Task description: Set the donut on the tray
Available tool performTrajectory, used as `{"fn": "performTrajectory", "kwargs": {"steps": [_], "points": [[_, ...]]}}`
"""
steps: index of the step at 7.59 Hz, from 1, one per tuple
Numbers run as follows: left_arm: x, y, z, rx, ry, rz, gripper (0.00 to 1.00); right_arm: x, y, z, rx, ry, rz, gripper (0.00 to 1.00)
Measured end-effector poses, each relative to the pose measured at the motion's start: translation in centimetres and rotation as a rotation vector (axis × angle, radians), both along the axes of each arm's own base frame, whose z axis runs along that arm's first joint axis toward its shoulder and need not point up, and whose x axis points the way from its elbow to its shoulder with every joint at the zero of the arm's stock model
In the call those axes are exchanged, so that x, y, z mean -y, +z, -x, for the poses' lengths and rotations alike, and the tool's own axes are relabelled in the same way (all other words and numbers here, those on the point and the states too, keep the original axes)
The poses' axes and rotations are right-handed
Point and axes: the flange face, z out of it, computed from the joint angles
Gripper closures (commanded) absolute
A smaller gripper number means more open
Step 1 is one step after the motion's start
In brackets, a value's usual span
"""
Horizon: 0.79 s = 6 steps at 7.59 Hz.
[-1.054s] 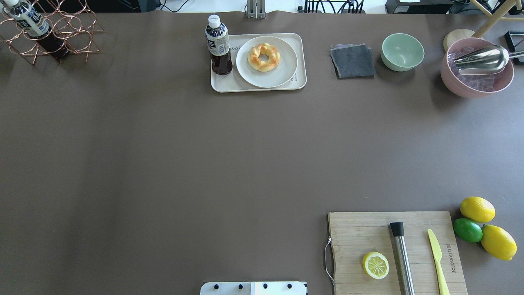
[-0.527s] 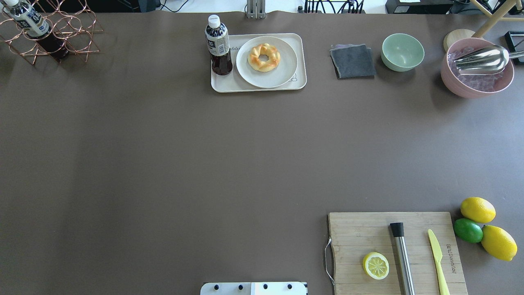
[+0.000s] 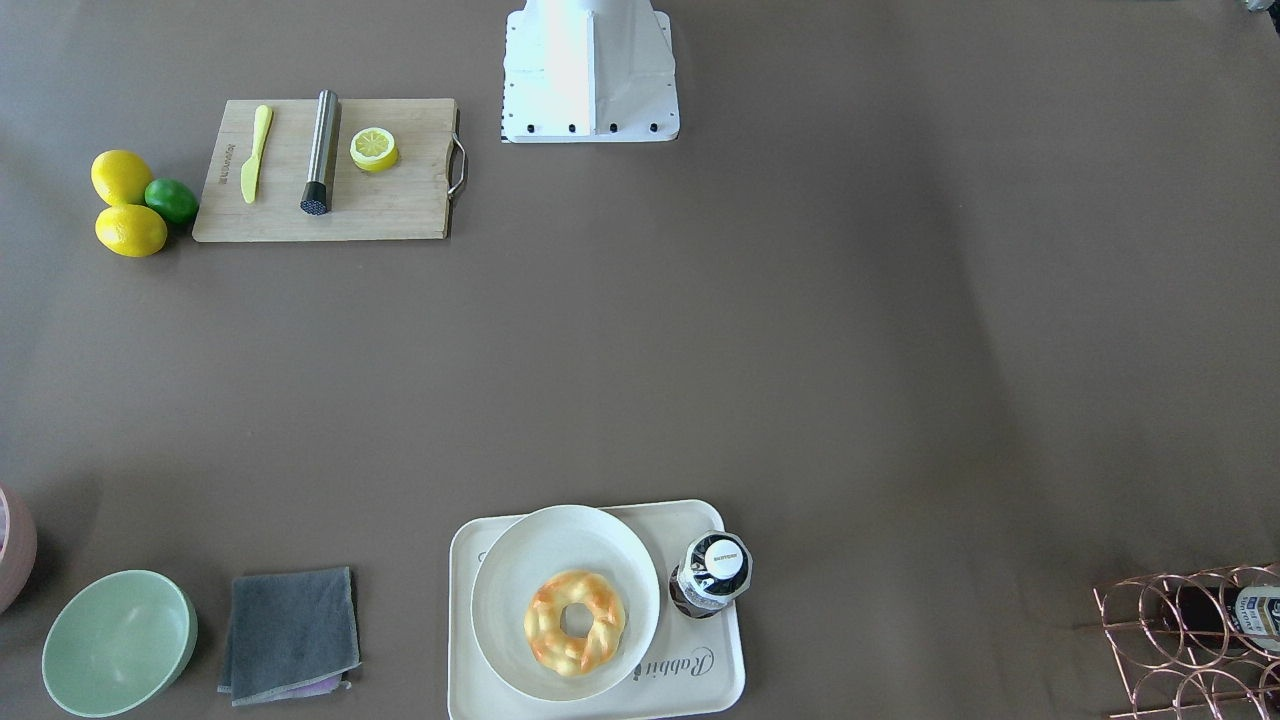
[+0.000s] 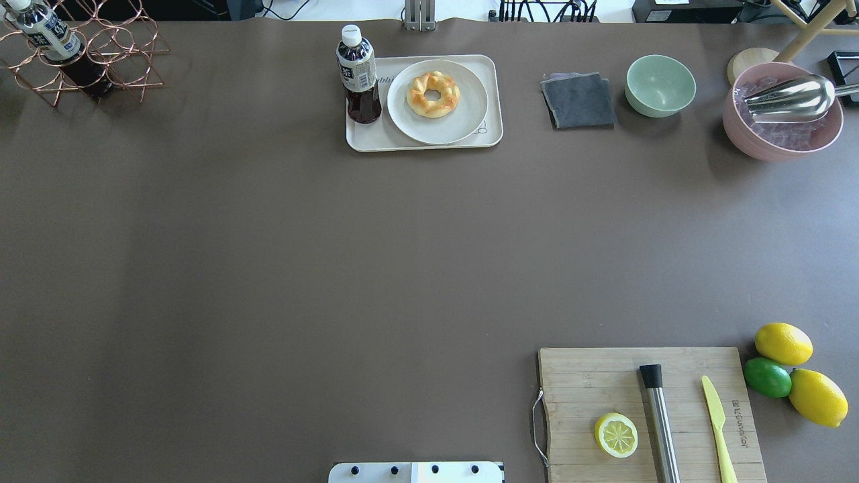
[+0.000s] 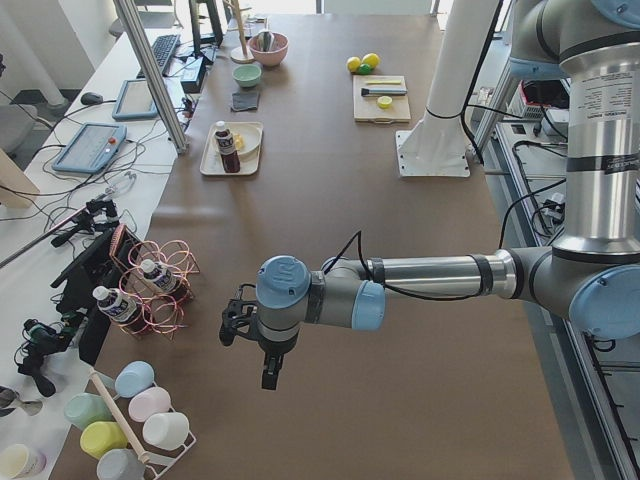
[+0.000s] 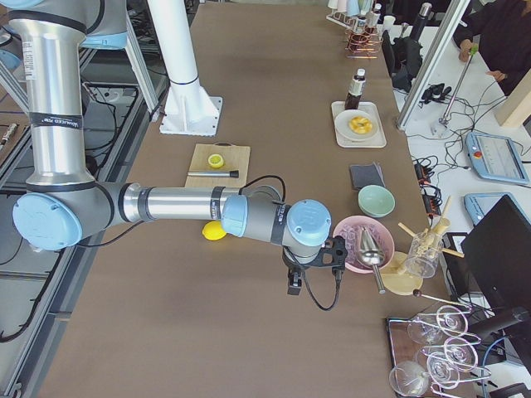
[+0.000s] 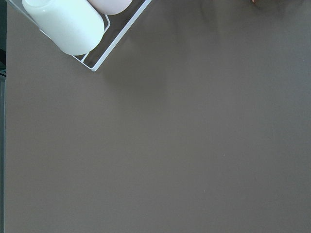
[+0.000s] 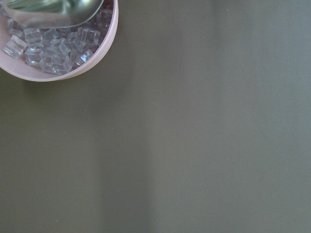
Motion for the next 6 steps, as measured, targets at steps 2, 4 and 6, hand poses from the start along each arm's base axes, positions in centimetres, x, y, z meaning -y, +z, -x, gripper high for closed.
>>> {"fn": "performTrajectory", "kwargs": {"steps": [2,4,6], "points": [[0.8,-0.9,0.0,-0.002,-0.004,-0.013,0.02,1.2,-0.7,0.8,-0.004,-0.015,-0.012,0.00],[1.0,-2.8,-0.6,-0.077,-0.015,-0.017,0.02,1.5,-0.9,1.3,-0.004,-0.026,-0.016,0.00],[0.2,-5.6,-2.2,-0.146,-0.037,0.004,0.02,1.7,-1.2,1.8,-0.003,-0.035,-0.022,0.00]]}}
